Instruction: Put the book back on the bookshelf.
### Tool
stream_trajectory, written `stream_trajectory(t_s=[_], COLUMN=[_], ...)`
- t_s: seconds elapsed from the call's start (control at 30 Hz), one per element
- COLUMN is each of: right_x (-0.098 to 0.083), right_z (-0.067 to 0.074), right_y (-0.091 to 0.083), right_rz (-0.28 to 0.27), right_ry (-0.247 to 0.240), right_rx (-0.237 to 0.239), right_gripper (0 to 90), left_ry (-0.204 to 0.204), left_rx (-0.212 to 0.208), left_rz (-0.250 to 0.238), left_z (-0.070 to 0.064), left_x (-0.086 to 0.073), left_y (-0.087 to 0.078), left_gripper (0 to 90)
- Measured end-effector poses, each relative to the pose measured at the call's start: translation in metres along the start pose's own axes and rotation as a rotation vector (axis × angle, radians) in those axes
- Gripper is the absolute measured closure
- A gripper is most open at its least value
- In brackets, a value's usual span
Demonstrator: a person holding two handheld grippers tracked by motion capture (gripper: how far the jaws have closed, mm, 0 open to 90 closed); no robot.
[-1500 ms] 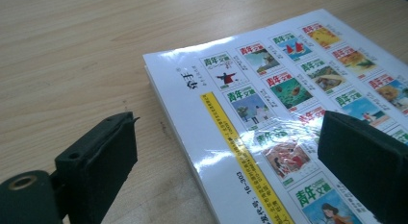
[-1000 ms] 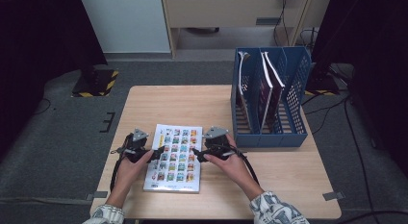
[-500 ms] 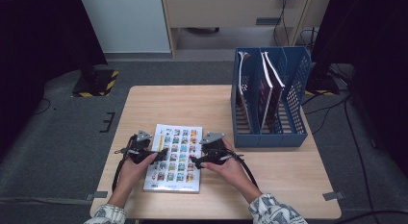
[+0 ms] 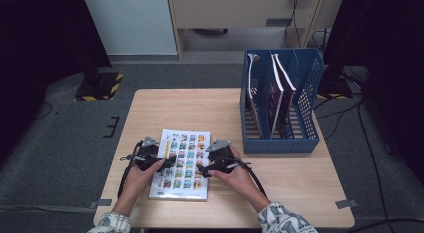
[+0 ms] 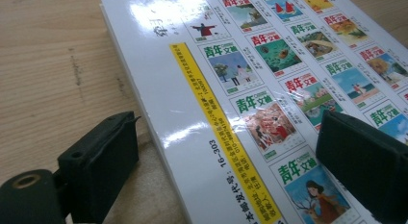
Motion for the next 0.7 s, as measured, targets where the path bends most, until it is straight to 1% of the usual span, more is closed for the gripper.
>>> stream_trajectory(t_s=[0.13, 0.17, 0.23, 0.3, 0.37, 0.47, 0.53, 0.57, 0.6, 0.63, 0.7], right_x=[0.000, 0.000, -0.001, -0.001, -0.001, -0.001, -0.001, -0.001, -0.002, -0.002, -0.002], right_z=[-0.001, -0.001, -0.001, 0.000, 0.001, 0.003, 0.003, 0.004, 0.004, 0.004, 0.005], right_y=[0.001, 0.001, 0.001, 0.002, 0.002, 0.003, 0.004, 0.004, 0.004, 0.005, 0.006], right_rz=[-0.005, -0.005, -0.003, -0.001, -0.004, -0.004, -0.003, -0.002, -0.003, -0.004, -0.008], right_ry=[0.010, 0.017, 0.017, 0.015, 0.021, 0.034, 0.037, 0.039, 0.044, 0.056, 0.079], right_rx=[0.007, 0.011, 0.017, 0.021, 0.025, 0.037, 0.039, 0.046, 0.050, 0.062, 0.081], right_gripper=[9.7, 9.7, 9.7, 9.7, 9.6, 9.4, 9.3, 9.3, 9.3, 9.3, 9.3], left_ry=[-0.003, -0.008, -0.014, -0.011, -0.008, -0.011, -0.017, -0.020, -0.040, -0.053, -0.063], left_rx=[-0.009, -0.014, -0.021, -0.022, -0.023, -0.021, -0.022, -0.020, -0.014, -0.015, -0.017], left_rz=[0.003, 0.001, -0.001, -0.006, -0.013, -0.011, -0.008, -0.006, -0.008, -0.008, -0.018], left_z=[-0.001, 0.000, 0.000, 0.000, 0.000, -0.001, -0.001, 0.000, 0.002, 0.002, 0.002], left_x=[0.000, 0.000, 0.000, 0.000, 0.000, 0.000, 0.000, 0.000, 0.000, 0.000, 0.002], left_y=[0.001, 0.001, 0.002, 0.003, 0.004, 0.003, 0.002, 0.000, -0.002, -0.003, -0.007], left_gripper=[6.8, 6.8, 6.5, 5.7, 4.6, 5.0, 6.6, 9.1, 11.8, 15.8, 18.3])
Point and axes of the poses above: each handheld gripper's, and its own axes: y roughly forward along the jaws, x roughly out of its top, z roughly to its left, the point moved 7 cm from there along y, roughly forward along the jaws, and after that the axes turned 14 degrees about z, right-handed, at the moved point
